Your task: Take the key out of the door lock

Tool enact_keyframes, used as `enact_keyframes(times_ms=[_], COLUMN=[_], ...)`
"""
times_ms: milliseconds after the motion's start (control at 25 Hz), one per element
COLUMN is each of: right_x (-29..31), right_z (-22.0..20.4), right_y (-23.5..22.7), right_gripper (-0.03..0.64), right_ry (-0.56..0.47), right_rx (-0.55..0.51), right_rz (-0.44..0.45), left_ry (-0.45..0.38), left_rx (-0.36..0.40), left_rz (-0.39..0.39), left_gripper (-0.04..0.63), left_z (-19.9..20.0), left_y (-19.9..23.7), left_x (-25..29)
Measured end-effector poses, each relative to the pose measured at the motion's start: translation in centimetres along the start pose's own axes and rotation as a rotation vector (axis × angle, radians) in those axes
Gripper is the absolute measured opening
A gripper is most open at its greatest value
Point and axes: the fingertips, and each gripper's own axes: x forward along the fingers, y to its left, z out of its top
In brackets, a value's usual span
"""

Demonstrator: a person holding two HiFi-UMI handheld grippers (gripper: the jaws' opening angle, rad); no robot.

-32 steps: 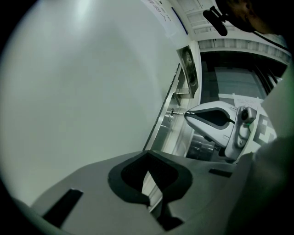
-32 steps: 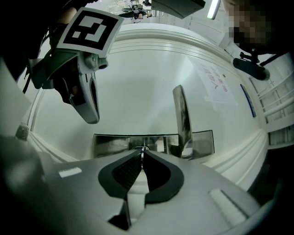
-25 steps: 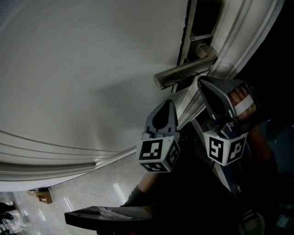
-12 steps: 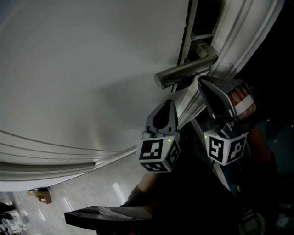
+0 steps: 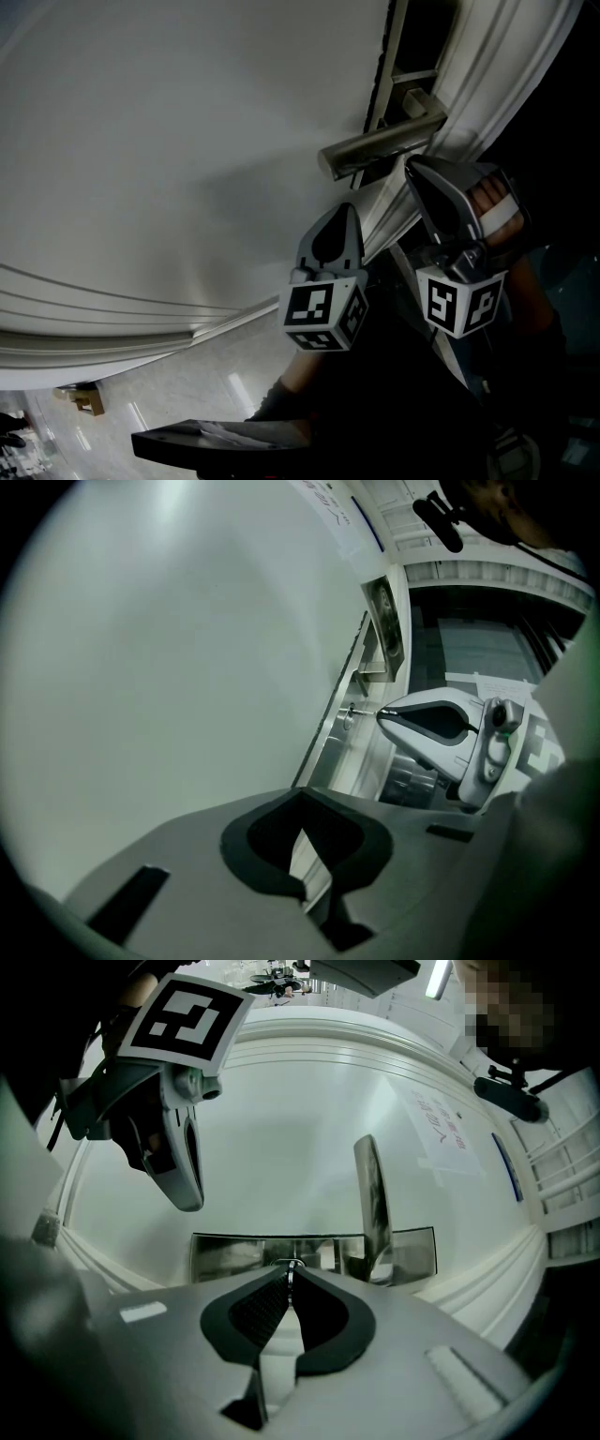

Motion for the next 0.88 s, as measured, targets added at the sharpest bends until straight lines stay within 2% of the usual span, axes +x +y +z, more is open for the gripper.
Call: enact_keyframes(times_ms=[880], right_x=[-0.45], right_z=[0.08], right_y=[-0.07], right_gripper=[0.012], right_ry=[0.001], right_rx=[-0.009], right_rz=[0.004], left_ry=[-0.002], left_rx=[0.022], left_rz=[-0.027], left_gripper=[0.0], left_z=[-0.1], left_y=[-0.81], left_x=[0.06])
